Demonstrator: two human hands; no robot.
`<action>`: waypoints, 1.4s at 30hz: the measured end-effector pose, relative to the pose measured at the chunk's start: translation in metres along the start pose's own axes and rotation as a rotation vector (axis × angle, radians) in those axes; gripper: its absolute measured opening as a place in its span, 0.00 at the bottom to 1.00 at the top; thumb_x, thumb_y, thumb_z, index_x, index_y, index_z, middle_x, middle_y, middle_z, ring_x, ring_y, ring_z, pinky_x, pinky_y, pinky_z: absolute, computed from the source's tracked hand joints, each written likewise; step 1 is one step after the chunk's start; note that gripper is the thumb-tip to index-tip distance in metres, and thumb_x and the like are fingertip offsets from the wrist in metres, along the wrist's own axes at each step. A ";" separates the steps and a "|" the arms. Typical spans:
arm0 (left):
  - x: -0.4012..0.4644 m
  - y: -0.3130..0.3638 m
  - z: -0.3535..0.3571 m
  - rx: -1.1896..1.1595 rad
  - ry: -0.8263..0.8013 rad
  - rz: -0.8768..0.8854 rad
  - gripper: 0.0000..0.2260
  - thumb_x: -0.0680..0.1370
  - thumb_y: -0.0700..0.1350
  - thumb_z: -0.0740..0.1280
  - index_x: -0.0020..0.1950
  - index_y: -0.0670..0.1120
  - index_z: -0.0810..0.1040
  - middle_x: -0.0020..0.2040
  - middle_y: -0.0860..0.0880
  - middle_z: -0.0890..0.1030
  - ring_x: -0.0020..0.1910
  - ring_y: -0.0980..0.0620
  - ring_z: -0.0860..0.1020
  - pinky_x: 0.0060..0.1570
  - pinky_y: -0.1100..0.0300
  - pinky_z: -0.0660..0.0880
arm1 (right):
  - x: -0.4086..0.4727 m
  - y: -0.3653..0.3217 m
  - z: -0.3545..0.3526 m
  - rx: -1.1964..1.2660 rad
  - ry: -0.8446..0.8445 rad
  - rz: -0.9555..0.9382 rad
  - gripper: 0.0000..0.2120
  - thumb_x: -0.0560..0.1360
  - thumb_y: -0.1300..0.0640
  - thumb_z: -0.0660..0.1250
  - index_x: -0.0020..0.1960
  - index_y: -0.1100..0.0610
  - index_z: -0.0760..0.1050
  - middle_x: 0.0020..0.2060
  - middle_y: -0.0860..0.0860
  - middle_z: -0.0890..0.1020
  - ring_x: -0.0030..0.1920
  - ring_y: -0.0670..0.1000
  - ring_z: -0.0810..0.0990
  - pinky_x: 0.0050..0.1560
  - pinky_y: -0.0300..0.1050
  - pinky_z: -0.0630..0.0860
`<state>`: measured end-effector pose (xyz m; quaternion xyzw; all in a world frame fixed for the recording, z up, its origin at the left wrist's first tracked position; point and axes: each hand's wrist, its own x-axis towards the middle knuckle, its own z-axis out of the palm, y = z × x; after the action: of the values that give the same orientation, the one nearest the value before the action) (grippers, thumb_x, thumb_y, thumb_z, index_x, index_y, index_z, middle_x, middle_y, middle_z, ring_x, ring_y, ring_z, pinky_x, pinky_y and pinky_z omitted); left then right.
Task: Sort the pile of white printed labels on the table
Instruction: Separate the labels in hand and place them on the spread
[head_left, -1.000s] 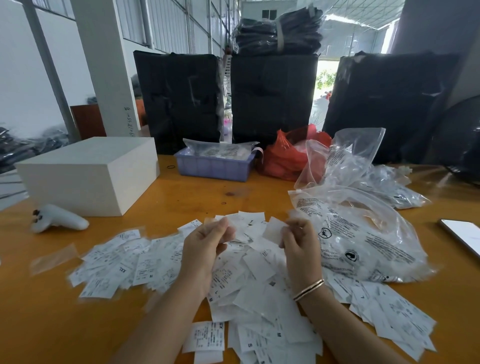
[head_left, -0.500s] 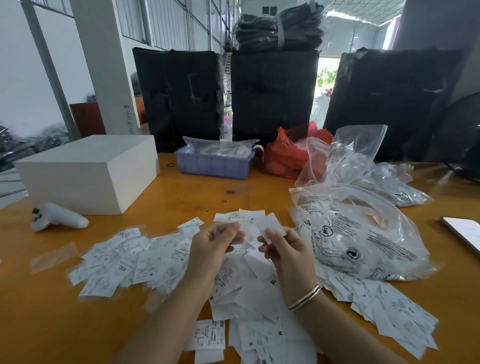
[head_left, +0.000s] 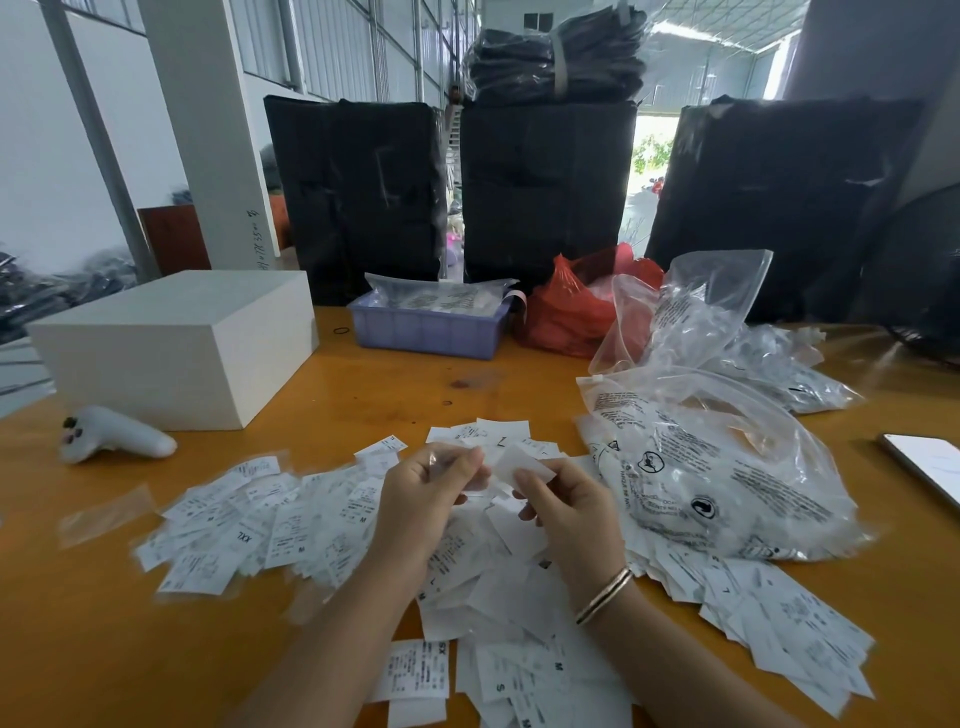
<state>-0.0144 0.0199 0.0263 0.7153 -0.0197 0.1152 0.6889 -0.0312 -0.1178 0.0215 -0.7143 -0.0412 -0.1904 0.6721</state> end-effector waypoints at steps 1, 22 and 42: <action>0.000 0.000 0.000 0.014 -0.003 0.006 0.10 0.70 0.58 0.70 0.43 0.53 0.81 0.39 0.57 0.85 0.39 0.63 0.82 0.39 0.67 0.73 | 0.000 0.000 -0.001 -0.007 0.002 0.000 0.05 0.74 0.63 0.69 0.40 0.55 0.79 0.27 0.46 0.80 0.27 0.40 0.76 0.29 0.31 0.70; -0.003 -0.001 0.001 0.095 -0.161 0.096 0.07 0.75 0.42 0.71 0.48 0.54 0.81 0.41 0.60 0.83 0.39 0.62 0.81 0.37 0.72 0.75 | 0.002 0.006 0.000 -0.097 -0.044 -0.042 0.10 0.73 0.63 0.70 0.40 0.48 0.80 0.35 0.47 0.82 0.36 0.48 0.78 0.40 0.47 0.76; 0.000 0.010 -0.009 -0.288 -0.260 -0.121 0.13 0.72 0.60 0.66 0.54 0.61 0.80 0.53 0.56 0.82 0.48 0.50 0.83 0.43 0.58 0.80 | 0.006 0.009 -0.008 -0.069 0.012 -0.288 0.18 0.71 0.76 0.66 0.37 0.53 0.79 0.39 0.46 0.83 0.44 0.45 0.82 0.46 0.41 0.79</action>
<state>-0.0180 0.0286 0.0364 0.6181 -0.0817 -0.0237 0.7815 -0.0243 -0.1275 0.0151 -0.7224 -0.1326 -0.2906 0.6133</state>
